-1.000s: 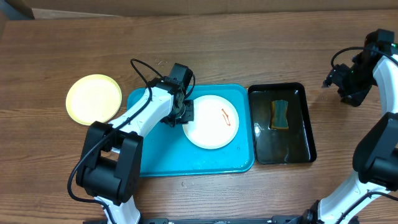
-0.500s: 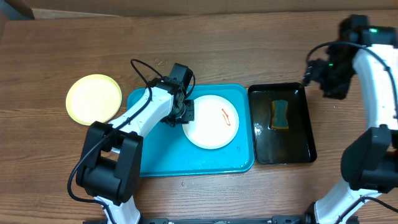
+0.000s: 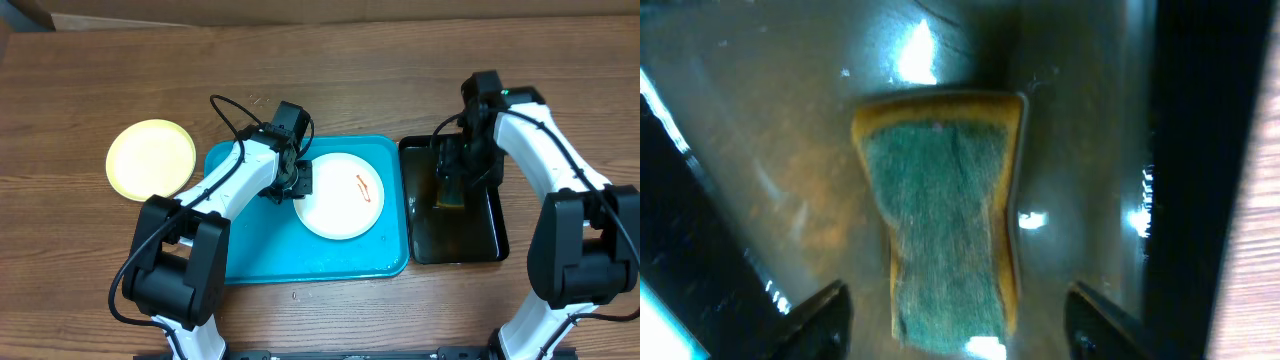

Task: Clean dirty plates on tray and stack at the side
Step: 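Lower the right gripper into the black tray and grasp the sponge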

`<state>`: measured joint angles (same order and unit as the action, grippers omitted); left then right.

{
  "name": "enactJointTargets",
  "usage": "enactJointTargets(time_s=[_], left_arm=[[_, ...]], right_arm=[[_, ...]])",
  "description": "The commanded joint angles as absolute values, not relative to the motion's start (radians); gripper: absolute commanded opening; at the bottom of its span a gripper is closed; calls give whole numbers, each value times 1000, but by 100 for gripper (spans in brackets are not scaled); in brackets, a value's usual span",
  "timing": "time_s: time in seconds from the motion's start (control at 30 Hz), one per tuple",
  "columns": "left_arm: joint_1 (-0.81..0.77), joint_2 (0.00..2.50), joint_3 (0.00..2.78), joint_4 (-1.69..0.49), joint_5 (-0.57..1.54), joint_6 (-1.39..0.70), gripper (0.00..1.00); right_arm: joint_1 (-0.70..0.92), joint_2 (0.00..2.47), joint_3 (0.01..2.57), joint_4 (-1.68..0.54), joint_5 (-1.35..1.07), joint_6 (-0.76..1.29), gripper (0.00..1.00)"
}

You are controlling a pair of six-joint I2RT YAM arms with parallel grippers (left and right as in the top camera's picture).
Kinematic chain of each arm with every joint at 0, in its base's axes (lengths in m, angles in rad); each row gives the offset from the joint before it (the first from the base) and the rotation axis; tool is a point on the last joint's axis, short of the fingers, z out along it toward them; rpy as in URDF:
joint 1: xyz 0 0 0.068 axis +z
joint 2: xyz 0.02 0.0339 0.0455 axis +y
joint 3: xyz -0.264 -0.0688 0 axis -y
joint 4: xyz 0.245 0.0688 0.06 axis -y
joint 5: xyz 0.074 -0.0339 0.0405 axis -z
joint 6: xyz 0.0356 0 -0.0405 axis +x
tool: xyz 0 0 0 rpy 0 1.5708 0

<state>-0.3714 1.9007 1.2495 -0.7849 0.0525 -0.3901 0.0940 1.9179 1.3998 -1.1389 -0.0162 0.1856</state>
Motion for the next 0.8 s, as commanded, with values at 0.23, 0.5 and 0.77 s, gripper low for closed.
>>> enactJointTargets(time_s=[0.23, 0.5, 0.77], left_arm=[[-366, 1902, 1243, -784, 64, -400, 24], [-366, 1902, 1243, -785, 64, -400, 25], [-366, 1902, 1243, -784, 64, -400, 26]], right_arm=[[96, 1906, 1262, -1029, -54, 194, 66], [96, 1906, 1340, -1121, -54, 193, 73], [96, 1906, 1567, -1330, -54, 194, 84]])
